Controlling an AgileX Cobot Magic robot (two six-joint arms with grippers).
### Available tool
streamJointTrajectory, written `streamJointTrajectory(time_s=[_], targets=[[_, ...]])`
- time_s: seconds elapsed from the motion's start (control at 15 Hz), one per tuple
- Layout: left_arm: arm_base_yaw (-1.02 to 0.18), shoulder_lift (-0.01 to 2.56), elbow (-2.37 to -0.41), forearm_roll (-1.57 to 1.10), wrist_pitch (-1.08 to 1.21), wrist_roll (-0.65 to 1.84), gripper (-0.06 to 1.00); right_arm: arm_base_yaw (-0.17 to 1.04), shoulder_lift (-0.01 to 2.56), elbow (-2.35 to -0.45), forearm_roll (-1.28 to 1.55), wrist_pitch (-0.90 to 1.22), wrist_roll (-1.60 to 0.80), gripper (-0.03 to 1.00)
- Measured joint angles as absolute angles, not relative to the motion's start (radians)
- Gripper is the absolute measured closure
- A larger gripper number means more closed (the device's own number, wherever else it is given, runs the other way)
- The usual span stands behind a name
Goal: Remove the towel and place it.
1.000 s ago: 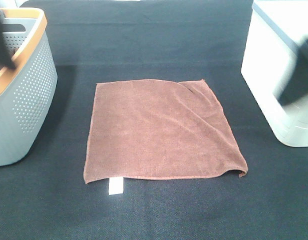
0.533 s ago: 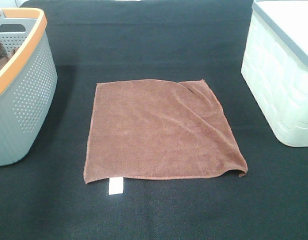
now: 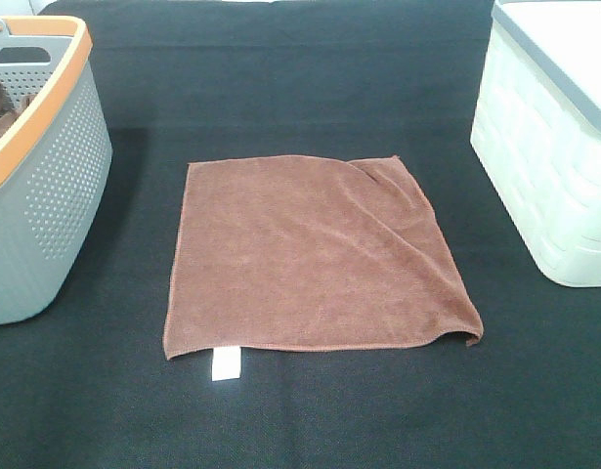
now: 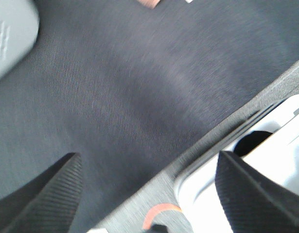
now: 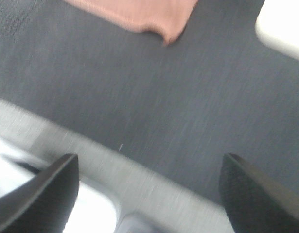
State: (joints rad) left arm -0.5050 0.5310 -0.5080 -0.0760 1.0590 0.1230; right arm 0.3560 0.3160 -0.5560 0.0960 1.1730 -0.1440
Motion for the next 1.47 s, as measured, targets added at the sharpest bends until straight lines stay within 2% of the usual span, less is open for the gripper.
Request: streamJointTrajectory(time_s=[0.4, 1.33, 1.47], targets=[[-0.505, 0.493, -0.508, -0.109, 1.057, 0.226, 0.22, 0.356, 0.240, -0.510, 0.119, 1.070, -0.171, 0.22], [-0.505, 0.480, -0.508, -0.119, 1.057, 0.238, 0.22, 0.356, 0.240, -0.509, 0.131, 1.069, -0.188, 0.22], [-0.443, 0.457, -0.508, -0.120, 1.057, 0.238, 0.22, 0.356, 0.240, -0.509, 0.131, 1.069, -0.188, 0.22]])
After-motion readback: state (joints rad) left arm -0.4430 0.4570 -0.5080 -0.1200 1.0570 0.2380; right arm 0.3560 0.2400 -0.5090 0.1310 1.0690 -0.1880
